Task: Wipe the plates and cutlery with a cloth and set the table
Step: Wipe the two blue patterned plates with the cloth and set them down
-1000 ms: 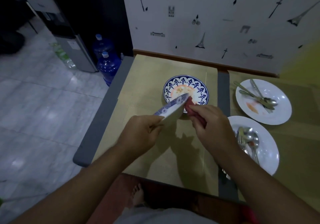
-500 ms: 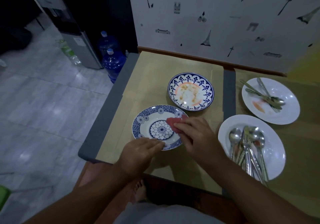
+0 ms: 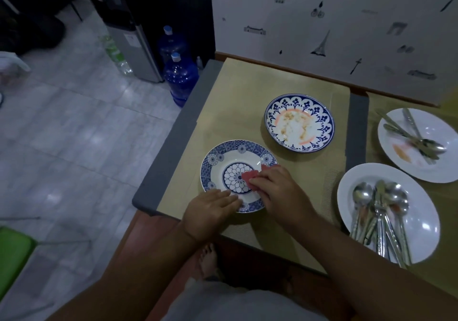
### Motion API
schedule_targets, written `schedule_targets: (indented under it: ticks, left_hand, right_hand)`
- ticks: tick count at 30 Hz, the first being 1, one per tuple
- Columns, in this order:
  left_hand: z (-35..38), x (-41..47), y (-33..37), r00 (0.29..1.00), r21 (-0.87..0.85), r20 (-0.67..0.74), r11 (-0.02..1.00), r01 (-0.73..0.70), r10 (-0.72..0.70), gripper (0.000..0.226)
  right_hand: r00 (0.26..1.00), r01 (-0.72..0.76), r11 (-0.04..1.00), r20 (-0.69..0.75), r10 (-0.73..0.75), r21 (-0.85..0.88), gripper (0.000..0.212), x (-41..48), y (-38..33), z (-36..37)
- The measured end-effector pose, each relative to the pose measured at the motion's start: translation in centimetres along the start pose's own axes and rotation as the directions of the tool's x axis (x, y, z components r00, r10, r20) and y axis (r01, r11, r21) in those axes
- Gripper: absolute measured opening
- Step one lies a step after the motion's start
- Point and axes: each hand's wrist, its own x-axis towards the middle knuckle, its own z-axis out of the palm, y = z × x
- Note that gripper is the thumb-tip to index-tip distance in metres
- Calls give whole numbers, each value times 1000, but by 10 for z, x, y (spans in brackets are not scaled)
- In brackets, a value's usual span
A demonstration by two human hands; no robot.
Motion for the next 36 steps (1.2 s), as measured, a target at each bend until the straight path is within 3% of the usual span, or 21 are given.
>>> schedule_targets:
  ticks: [5, 9, 13, 17, 28, 36]
  left_hand:
    - [13, -15, -15, 987, -29, 137, 996, 83, -79, 51]
    - [16, -20, -25, 974, -31, 200, 993, 118, -110, 50]
    - [6, -10, -24, 911, 8, 300, 955, 296, -284, 86]
    - [4, -6, -33, 867, 41, 379, 942, 334, -324, 97]
    - [1, -2, -44, 851, 46, 447, 958, 284, -274, 109]
    - [-6, 8, -41, 852, -7, 429, 942, 336, -301, 99]
  right_hand:
    - [999, 18, 1000, 51, -17, -21, 30, 8, 8, 19]
    - [997, 13, 999, 72, -11, -32, 28, 11, 4, 26]
    - [994, 3, 999, 105, 2, -49, 30, 17, 1, 31]
    - [991, 3, 999, 133, 4, -54, 32, 20, 0, 32]
    - [981, -35, 997, 189, 48, -72, 37, 21, -6, 23]
    - [904, -105, 976, 390, 174, -192, 45, 31, -22, 18]
